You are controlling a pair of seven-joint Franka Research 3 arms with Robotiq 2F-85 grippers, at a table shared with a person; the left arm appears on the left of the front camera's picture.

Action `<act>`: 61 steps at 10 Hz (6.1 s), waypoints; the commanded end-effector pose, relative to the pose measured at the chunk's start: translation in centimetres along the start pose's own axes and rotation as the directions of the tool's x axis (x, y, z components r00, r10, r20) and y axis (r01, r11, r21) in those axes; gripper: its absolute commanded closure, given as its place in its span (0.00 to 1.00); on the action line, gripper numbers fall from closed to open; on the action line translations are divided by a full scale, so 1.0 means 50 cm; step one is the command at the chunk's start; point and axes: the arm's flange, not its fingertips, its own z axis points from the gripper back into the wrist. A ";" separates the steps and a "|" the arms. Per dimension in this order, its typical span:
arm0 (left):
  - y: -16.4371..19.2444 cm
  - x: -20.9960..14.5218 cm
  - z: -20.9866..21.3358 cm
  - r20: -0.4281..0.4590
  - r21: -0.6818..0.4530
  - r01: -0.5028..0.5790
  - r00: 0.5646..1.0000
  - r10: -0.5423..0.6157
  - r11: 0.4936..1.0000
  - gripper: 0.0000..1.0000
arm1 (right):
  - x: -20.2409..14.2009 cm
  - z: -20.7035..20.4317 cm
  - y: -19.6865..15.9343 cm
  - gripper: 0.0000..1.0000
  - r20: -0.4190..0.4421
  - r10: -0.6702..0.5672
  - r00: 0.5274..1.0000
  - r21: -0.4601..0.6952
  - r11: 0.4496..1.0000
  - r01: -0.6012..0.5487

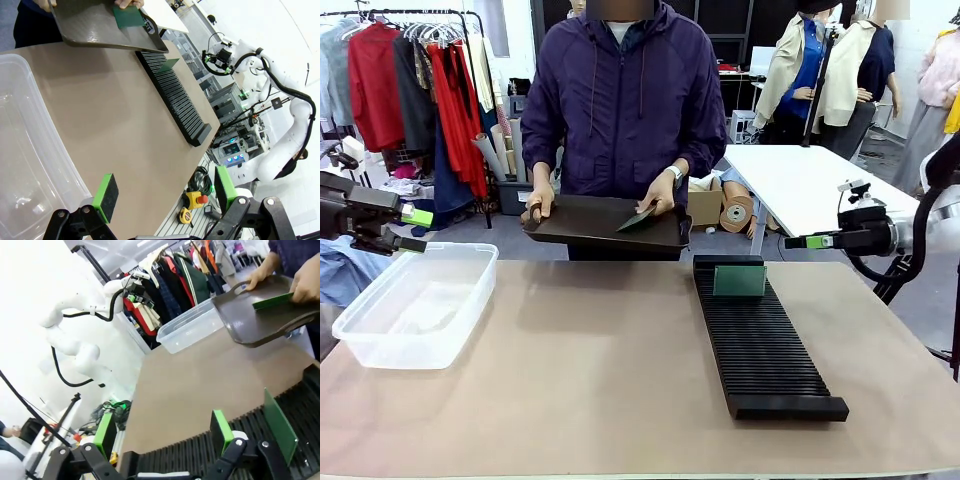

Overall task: Sort PCBs into racks and boxes based on the side picked up.
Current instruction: Pick up the Blank PCB handed by the Human.

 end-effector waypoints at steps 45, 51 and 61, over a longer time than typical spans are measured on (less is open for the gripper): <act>0.005 0.179 -0.470 0.040 -0.333 0.044 0.999 -0.032 0.942 0.00 | 0.031 -0.092 0.139 0.00 -0.059 -0.540 0.840 0.045 0.839 0.542; -0.012 0.189 -0.555 -0.030 -0.460 0.016 0.999 -0.034 0.888 0.00 | 0.031 -0.092 0.139 0.00 -0.059 -0.540 0.840 0.045 0.839 0.542; -0.010 0.211 -0.593 -0.057 -0.506 -0.013 0.998 -0.018 0.862 0.85 | 0.031 -0.092 0.139 0.00 -0.059 -0.540 0.840 0.045 0.839 0.542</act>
